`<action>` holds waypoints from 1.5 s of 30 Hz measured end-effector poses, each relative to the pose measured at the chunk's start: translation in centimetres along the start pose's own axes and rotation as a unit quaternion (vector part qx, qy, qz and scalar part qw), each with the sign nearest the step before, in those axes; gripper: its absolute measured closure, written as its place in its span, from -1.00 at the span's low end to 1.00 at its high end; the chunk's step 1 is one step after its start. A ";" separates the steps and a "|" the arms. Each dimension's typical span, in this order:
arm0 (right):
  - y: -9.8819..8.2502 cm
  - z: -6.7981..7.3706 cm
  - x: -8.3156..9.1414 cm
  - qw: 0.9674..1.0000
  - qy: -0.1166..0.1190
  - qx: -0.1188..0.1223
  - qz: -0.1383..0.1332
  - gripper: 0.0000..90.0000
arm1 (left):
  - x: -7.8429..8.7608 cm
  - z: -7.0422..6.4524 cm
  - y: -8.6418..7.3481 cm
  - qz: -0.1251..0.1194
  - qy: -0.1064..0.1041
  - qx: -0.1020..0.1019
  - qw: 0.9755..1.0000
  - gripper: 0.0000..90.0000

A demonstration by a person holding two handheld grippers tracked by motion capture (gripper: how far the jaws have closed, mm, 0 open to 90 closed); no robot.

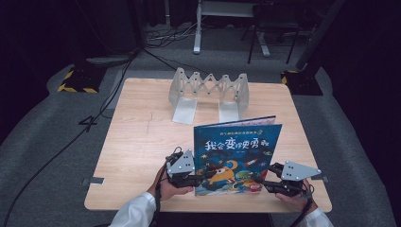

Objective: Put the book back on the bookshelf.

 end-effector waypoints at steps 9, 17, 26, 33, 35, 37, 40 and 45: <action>-1.5 -0.4 1.3 1.000 -0.020 -0.014 0.007 0.18 | 0.0 -0.8 0.3 -0.008 0.000 -0.009 1.000 0.61; -2.3 -2.5 2.7 0.997 -0.054 -0.063 0.006 -0.13 | -0.3 -0.9 0.6 -0.012 -0.002 -0.017 1.000 0.72; -1.6 -3.4 -1.4 0.994 -0.037 -0.093 0.045 -0.12 | -0.9 -0.3 1.2 -0.020 0.015 -0.025 0.999 0.76; -1.9 -3.9 -1.8 0.992 -0.062 -0.097 0.042 0.09 | -1.1 0.6 1.7 -0.048 0.010 -0.006 0.999 0.78; -1.9 -4.0 -1.8 0.993 -0.062 -0.096 0.041 0.09 | -1.1 0.7 1.7 -0.052 0.008 -0.004 0.999 0.78; -1.9 -4.0 -1.9 0.993 -0.062 -0.094 0.038 0.10 | -1.1 0.7 1.9 -0.057 0.005 -0.007 0.998 0.78; -1.9 -4.0 -2.1 0.993 -0.059 -0.093 0.034 0.10 | -1.0 0.7 2.1 -0.061 0.004 -0.008 0.998 0.78; -1.8 -4.1 -2.3 0.994 -0.054 -0.095 0.028 0.10 | -0.9 0.8 2.3 -0.072 0.006 -0.002 0.997 0.77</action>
Point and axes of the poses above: each handheld gripper's, and its own axes: x roughly backward along the jaws, y roughly out of its top, z roughly to its left, the point moved 7 cm from there along -x, roughly forward along the jaws, and after that the axes turned 15 degrees about z, right-handed, at the moved point
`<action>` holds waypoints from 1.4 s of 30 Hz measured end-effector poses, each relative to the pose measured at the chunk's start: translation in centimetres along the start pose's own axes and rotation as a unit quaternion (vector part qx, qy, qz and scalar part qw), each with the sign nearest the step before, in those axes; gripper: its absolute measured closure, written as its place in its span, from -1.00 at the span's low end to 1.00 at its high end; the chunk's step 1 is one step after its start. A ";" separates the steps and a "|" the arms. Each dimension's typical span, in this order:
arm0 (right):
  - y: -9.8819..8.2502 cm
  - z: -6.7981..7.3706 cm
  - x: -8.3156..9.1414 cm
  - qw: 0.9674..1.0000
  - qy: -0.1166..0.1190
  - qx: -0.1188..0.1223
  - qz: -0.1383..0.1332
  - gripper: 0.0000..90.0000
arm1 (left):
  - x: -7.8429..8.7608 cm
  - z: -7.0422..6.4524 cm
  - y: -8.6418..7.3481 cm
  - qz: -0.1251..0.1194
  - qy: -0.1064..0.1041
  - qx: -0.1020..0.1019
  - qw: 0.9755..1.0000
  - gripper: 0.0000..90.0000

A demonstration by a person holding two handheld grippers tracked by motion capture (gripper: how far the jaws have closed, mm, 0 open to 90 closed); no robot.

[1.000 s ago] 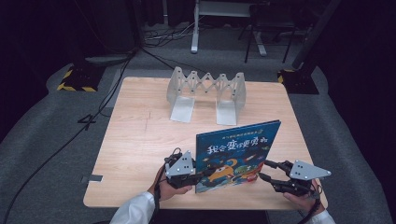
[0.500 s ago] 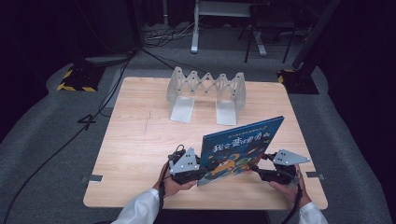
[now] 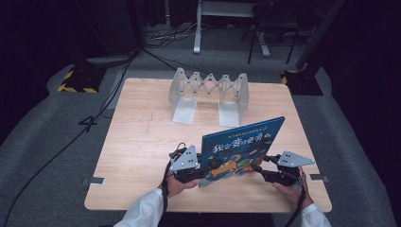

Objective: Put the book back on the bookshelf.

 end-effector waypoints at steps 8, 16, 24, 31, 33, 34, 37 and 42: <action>-0.3 0.1 0.0 1.000 -0.001 0.004 -0.002 0.10 | -0.7 -0.3 -0.7 -0.011 -0.007 -0.001 1.000 0.77; -0.7 0.2 -0.1 1.000 -0.001 0.007 0.005 0.11 | -1.5 -0.4 -1.1 -0.001 -0.007 -0.006 1.000 0.78; -0.6 0.2 -0.3 1.000 0.001 0.002 0.004 0.09 | -1.6 -0.5 -0.4 -0.010 -0.010 0.000 1.000 0.77; -1.2 0.2 -0.7 1.000 0.002 0.002 0.023 0.00 | -1.7 -0.6 -0.2 -0.001 -0.009 -0.007 1.000 0.83; -1.7 0.2 -1.2 0.999 -0.004 0.007 0.041 -0.12 | -1.7 -0.5 0.0 0.001 -0.003 -0.012 1.000 0.84; -1.9 0.2 -1.4 0.999 -0.008 0.008 0.050 -0.17 | -1.7 -0.5 0.0 0.003 -0.002 -0.012 1.000 0.84; -2.8 -0.1 -1.7 0.997 -0.009 -0.001 0.072 -0.24 | -1.6 -0.2 0.2 0.003 0.008 -0.004 1.000 0.84; -3.9 -0.8 -1.9 0.995 -0.015 -0.014 0.099 -0.25 | -1.1 0.4 0.3 0.007 0.028 -0.003 1.000 0.84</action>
Point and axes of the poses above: each handheld gripper's, and its own axes: x roughly backward along the jaws, y roughly out of its top, z roughly to its left, the point moved 7 cm from there along -x, roughly forward along the jaws, and after that the axes turned 15 degrees about z, right-handed, at the moved point
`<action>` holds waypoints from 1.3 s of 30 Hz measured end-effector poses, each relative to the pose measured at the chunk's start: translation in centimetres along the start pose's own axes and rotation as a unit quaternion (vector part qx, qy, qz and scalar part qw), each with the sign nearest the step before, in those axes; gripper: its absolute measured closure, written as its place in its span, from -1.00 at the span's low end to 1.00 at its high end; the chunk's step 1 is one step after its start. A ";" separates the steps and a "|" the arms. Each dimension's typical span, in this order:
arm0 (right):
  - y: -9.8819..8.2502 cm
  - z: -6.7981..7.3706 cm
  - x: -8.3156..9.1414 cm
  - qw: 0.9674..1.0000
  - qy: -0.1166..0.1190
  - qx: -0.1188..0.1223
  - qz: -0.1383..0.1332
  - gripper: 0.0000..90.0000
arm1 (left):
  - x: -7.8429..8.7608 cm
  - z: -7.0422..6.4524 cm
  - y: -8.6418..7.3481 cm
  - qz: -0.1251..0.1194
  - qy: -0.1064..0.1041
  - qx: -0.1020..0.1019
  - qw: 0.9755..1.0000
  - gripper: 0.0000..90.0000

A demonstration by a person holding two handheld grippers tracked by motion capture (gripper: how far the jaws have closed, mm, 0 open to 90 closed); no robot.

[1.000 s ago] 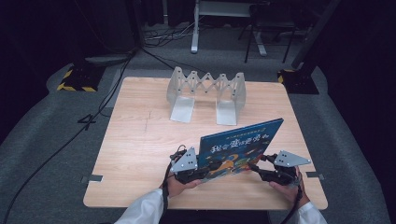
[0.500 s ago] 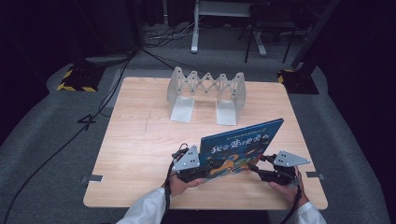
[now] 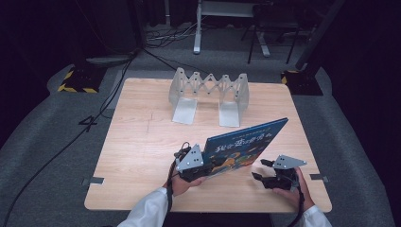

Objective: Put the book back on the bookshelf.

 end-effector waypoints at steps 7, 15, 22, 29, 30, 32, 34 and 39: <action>-0.6 -1.0 0.1 1.000 -0.019 -0.014 0.016 -0.25 | 0.7 0.6 0.3 0.013 0.025 -0.006 1.000 0.84; -0.8 -1.2 -0.1 0.999 -0.017 -0.017 0.023 -0.25 | 1.3 1.6 1.0 0.022 0.058 -0.016 0.998 0.84; -0.9 -1.1 -0.4 0.999 -0.026 -0.012 0.036 -0.27 | 1.9 2.1 0.8 0.031 0.080 -0.016 0.996 0.84; -0.8 -0.8 -0.3 0.999 -0.017 -0.006 0.030 -0.30 | 3.2 3.3 0.6 0.039 0.113 -0.017 0.993 0.84; -0.8 -0.8 -0.4 0.999 -0.017 -0.005 0.032 -0.30 | 3.4 3.6 0.6 0.038 0.121 -0.015 0.992 0.84; -0.8 -0.7 -0.4 0.999 -0.018 0.001 0.034 -0.31 | 3.8 4.0 0.5 0.037 0.126 -0.010 0.991 0.84; -0.9 -0.7 -0.4 0.999 -0.018 0.000 0.034 -0.31 | 4.2 4.4 0.5 0.037 0.134 -0.006 0.990 0.84; -0.9 -0.8 -0.4 0.999 -0.018 -0.003 0.034 -0.30 | 5.2 5.8 0.2 0.041 0.163 0.004 0.986 0.84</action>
Point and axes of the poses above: each handheld gripper's, and its own axes: x roughly backward along the jaws, y roughly out of its top, z roughly to its left, the point moved 7 cm from there along -x, roughly forward along the jaws, and after that the axes turned 15 degrees about z, right-handed, at the moved point
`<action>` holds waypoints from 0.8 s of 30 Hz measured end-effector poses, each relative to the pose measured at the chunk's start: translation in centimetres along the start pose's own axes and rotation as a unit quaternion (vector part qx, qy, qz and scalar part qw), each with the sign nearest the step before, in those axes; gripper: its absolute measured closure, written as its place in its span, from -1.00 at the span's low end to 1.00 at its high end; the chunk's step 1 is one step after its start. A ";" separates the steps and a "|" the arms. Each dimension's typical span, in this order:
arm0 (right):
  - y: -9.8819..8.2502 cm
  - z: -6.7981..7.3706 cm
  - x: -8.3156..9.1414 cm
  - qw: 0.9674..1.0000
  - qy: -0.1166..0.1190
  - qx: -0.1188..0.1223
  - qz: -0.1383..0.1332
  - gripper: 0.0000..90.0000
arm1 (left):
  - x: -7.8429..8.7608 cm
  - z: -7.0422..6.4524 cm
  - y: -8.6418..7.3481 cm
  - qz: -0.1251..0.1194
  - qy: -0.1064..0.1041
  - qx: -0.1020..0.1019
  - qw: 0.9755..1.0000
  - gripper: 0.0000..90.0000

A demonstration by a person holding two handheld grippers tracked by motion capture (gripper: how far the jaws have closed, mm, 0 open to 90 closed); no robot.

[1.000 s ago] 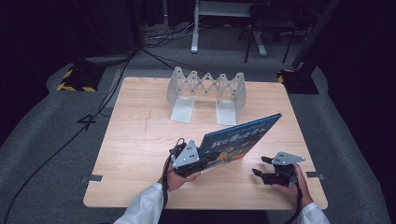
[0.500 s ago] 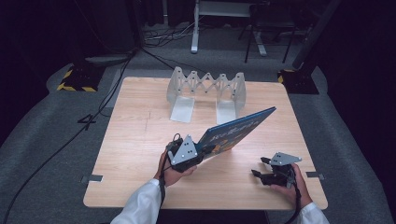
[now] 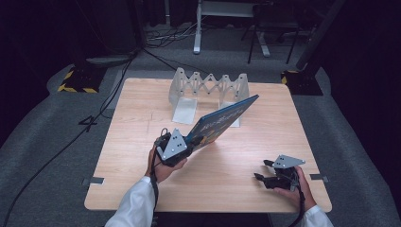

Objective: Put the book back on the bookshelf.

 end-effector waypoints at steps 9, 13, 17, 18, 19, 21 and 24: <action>0.0 0.0 0.0 1.000 0.002 -0.003 0.002 -0.30 | 0.9 2.8 -0.5 0.027 0.048 0.002 0.998 0.84; 0.0 -0.1 0.0 1.000 0.002 -0.004 0.002 -0.30 | 1.0 3.6 -0.5 0.032 0.058 0.007 0.998 0.84; 0.0 -0.1 0.0 1.000 0.004 -0.005 0.001 -0.30 | 1.2 4.2 -0.3 0.033 0.069 0.006 0.997 0.85; 0.0 -0.1 -0.1 1.000 0.006 -0.006 0.001 -0.30 | 1.3 4.5 -0.2 0.032 0.072 0.012 0.997 0.84; 0.0 -0.1 -0.1 1.000 0.008 -0.007 0.001 -0.30 | 1.5 5.1 -0.1 0.026 0.082 0.022 0.996 0.84; 0.0 -0.1 -0.1 1.000 0.010 -0.008 0.002 -0.29 | 1.6 5.5 -0.1 0.024 0.083 0.029 0.996 0.84; -0.1 -0.1 -0.1 1.000 0.011 -0.005 0.001 -0.29 | 1.8 6.7 -0.4 0.021 0.103 0.042 0.994 0.84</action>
Point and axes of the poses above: each handheld gripper's, and its own axes: x roughly backward along the jaws, y roughly out of its top, z roughly to its left, the point moved 7 cm from there along -x, roughly forward along the jaws, and after that the axes turned 15 degrees about z, right-handed, at the moved point
